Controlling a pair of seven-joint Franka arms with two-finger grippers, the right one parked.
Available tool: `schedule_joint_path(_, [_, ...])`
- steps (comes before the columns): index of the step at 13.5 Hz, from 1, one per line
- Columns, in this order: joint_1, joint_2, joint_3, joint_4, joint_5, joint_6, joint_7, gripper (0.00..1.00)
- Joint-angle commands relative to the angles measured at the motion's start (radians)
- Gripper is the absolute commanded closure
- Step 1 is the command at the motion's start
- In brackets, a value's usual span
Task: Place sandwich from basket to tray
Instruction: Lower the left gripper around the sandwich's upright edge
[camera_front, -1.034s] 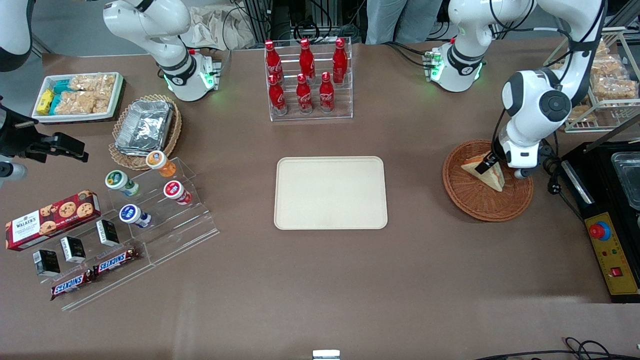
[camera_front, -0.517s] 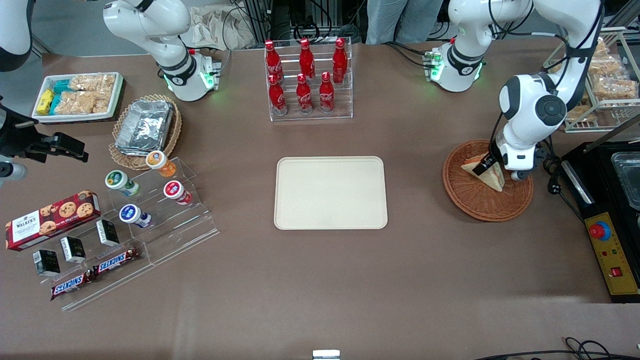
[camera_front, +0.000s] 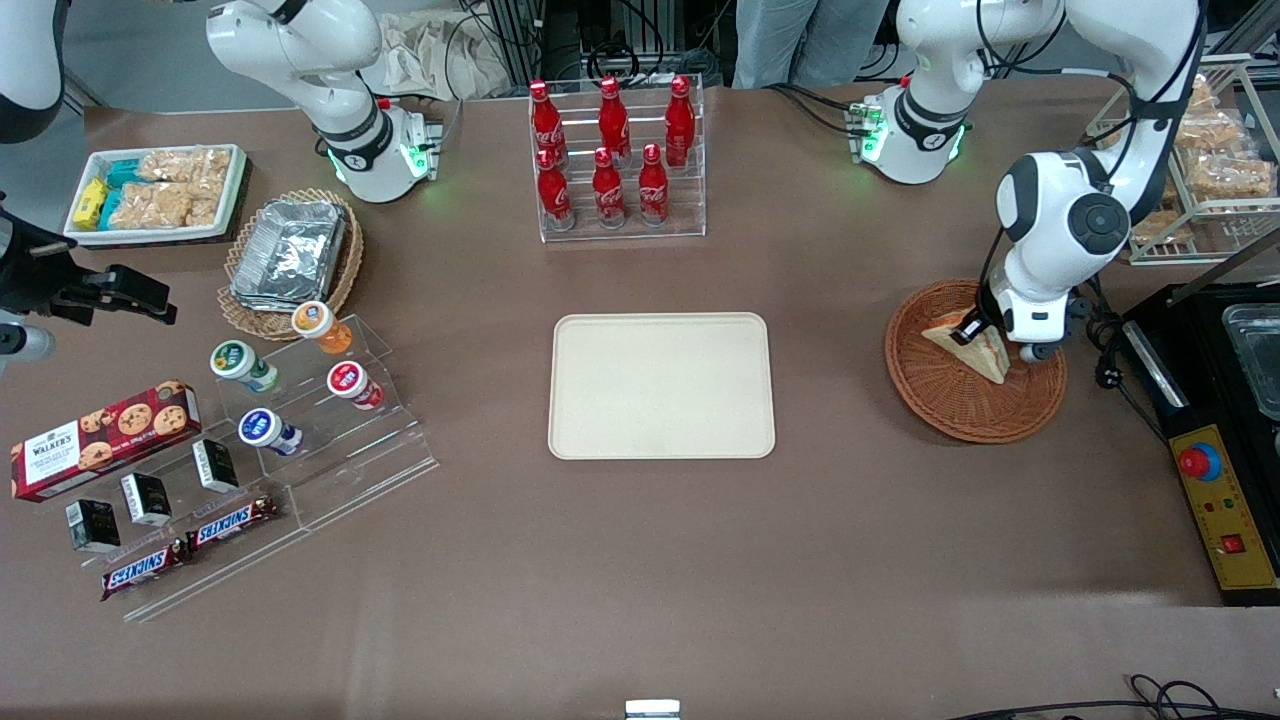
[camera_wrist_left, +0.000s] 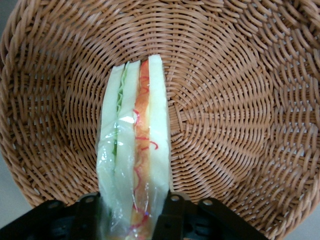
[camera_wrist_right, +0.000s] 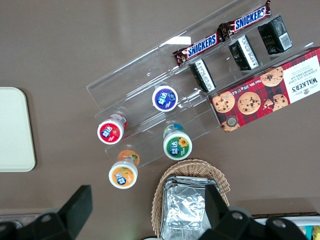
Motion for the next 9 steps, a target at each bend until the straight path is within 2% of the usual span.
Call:
schedule_joint_path(1, [-0.002, 0.003, -0.004, -0.012, 0.011, 0.032, -0.022, 1.0])
schedule_joint_path(5, [-0.002, -0.01, -0.004, -0.006, 0.011, 0.021, -0.011, 1.0])
schedule_joint_path(9, [-0.004, -0.137, -0.007, 0.02, 0.011, -0.146, 0.016, 1.0])
